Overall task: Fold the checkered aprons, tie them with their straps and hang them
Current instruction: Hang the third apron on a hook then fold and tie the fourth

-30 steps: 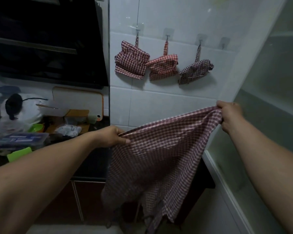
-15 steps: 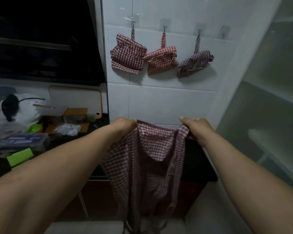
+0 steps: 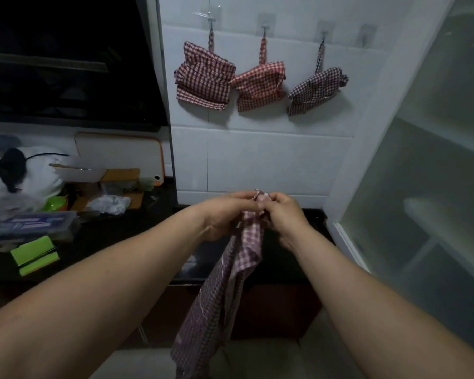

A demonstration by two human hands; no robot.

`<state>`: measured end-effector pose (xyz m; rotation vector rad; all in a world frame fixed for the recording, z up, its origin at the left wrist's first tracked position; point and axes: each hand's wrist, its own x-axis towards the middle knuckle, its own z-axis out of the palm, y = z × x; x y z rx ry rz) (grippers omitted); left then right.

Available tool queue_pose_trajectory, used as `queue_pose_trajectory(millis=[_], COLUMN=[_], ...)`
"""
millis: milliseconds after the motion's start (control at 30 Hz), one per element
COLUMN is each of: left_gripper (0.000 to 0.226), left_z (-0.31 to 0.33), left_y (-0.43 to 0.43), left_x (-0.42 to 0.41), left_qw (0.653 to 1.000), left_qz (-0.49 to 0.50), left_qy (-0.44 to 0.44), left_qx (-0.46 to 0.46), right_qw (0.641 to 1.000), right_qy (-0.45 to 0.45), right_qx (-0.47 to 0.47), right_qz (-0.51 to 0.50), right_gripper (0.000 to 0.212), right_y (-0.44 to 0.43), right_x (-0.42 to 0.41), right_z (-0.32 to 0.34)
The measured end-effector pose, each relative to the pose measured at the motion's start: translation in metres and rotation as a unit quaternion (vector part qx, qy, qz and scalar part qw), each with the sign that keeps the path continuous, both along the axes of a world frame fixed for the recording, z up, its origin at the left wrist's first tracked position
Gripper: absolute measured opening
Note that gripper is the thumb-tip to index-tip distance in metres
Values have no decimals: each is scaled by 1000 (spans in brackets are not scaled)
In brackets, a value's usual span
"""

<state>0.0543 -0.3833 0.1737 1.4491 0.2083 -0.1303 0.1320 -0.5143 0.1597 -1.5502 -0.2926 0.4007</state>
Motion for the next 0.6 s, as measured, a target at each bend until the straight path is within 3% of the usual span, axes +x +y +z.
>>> queue_pose_trajectory(millis=[100, 233, 400, 500, 600], left_gripper=[49, 16, 21, 19, 19], left_z=[-13, -16, -14, -13, -18], left_y=[5, 14, 14, 5, -5], left_x=[-2, -8, -13, -15, -12], left_qw=[999, 995, 984, 977, 977], left_qz=[37, 85, 149, 188, 198], left_qy=[7, 30, 84, 88, 19], left_qx=[20, 53, 50, -41, -81], right_qw=[999, 996, 980, 988, 996], right_qy=[33, 6, -1, 17, 51], right_qx=[22, -61, -85, -49, -1], right_qz=[9, 59, 179, 149, 77], right_gripper=[11, 17, 20, 20, 14], right_y=[2, -7, -13, -8, -2], right_x=[-4, -9, -28, -36, -37], right_z=[-1, -6, -10, -9, -8])
